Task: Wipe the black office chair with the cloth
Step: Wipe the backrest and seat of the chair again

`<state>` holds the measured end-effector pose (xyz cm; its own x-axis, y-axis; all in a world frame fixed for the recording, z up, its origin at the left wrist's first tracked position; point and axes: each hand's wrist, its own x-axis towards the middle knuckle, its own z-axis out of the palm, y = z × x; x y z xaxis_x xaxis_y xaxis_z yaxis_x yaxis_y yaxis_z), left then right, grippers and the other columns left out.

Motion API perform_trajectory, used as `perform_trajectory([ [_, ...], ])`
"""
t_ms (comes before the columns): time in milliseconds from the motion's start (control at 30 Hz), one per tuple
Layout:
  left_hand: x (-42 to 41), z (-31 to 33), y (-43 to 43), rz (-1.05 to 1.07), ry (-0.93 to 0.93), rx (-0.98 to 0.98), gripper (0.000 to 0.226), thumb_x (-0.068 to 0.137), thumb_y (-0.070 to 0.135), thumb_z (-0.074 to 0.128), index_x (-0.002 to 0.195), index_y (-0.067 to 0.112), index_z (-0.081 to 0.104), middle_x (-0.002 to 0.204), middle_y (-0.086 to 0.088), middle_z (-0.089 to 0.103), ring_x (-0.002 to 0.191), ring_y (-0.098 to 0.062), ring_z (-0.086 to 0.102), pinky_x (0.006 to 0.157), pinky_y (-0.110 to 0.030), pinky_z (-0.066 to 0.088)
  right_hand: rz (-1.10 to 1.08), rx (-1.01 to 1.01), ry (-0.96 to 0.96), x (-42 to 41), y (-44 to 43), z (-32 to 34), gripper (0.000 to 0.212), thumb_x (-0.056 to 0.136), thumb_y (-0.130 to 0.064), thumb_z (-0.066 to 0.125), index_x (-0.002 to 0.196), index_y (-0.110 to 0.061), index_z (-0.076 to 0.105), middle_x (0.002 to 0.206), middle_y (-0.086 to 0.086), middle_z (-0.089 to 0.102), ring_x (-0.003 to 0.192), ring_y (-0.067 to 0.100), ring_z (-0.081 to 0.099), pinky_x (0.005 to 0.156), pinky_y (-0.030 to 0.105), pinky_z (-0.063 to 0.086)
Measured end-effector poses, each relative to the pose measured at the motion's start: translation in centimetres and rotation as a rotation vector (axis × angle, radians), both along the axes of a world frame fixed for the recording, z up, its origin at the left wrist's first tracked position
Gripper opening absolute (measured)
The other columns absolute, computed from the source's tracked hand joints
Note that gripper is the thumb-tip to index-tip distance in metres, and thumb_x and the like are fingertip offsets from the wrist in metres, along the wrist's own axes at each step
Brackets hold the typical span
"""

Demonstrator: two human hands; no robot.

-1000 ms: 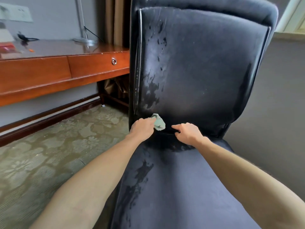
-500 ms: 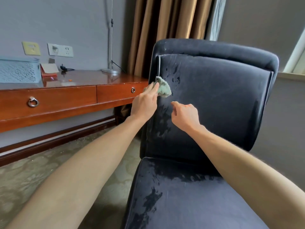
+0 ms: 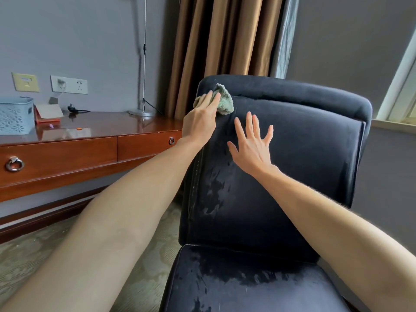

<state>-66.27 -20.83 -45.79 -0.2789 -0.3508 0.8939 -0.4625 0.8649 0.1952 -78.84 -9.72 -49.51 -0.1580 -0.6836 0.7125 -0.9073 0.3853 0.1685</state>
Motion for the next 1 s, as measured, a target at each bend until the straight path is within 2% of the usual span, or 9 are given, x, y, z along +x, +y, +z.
perform_trajectory([
  [133,-1.5,0.9,-0.9,0.065,-0.062,-0.021,0.044,0.101,0.009,0.042,0.144,0.014,0.046,0.149,-0.009,0.044,0.140,-0.029,0.037,0.096,-0.051,0.048,0.002,-0.014,-0.010,-0.7,-1.0,1.1,0.066,0.100,-0.045,0.033,0.154,-0.019,0.008,0.161,0.014,-0.002,0.149,0.028,-0.007,0.111,0.064,-0.002],
  [300,-2.0,-1.9,-1.6,0.079,-0.020,-0.137,0.039,0.089,0.002,0.055,0.125,0.012,0.065,0.132,-0.009,0.062,0.127,-0.030,0.054,0.077,-0.052,0.058,0.021,-0.024,-0.016,-1.2,-1.4,0.3,0.064,0.099,-0.042,0.036,0.153,-0.017,0.012,0.161,0.015,0.003,0.149,0.029,-0.005,0.112,0.064,0.005],
  [367,-1.6,-3.7,-1.1,0.051,0.012,-0.183,0.038,0.085,-0.003,0.061,0.119,0.012,0.069,0.128,-0.008,0.064,0.123,-0.030,0.057,0.074,-0.050,0.058,0.030,-0.033,-0.017,-1.3,-1.3,-0.2,0.063,0.099,-0.041,0.037,0.153,-0.016,0.016,0.160,0.016,0.005,0.148,0.031,-0.003,0.112,0.065,0.007],
  [633,-0.6,-10.3,1.4,-0.109,0.010,-0.081,0.036,0.090,-0.003,0.059,0.124,0.007,0.065,0.132,-0.011,0.060,0.128,-0.029,0.052,0.089,-0.044,0.053,0.052,0.021,-0.012,-1.0,-0.7,-1.9,0.063,0.095,-0.032,0.043,0.152,-0.018,0.019,0.160,0.016,0.007,0.148,0.032,-0.003,0.111,0.066,0.009],
  [833,-1.6,-5.1,1.0,-0.121,0.018,0.015,0.039,0.100,0.007,0.047,0.139,0.007,0.051,0.146,-0.011,0.048,0.137,-0.028,0.042,0.097,-0.046,0.049,0.059,0.002,-0.014,-0.9,-0.4,-1.2,0.061,0.099,-0.040,0.039,0.153,-0.019,0.017,0.160,0.014,0.008,0.149,0.029,0.000,0.112,0.064,0.007],
  [1000,-2.9,-2.5,0.1,-0.093,-0.084,0.134,0.046,0.104,0.016,0.040,0.150,0.015,0.036,0.157,-0.005,0.031,0.137,-0.029,0.042,0.102,-0.042,0.046,0.052,-0.023,-0.009,-1.6,-0.5,-0.1,0.065,0.098,-0.040,0.043,0.153,-0.019,0.016,0.160,0.015,0.008,0.149,0.030,0.001,0.111,0.065,0.009],
])
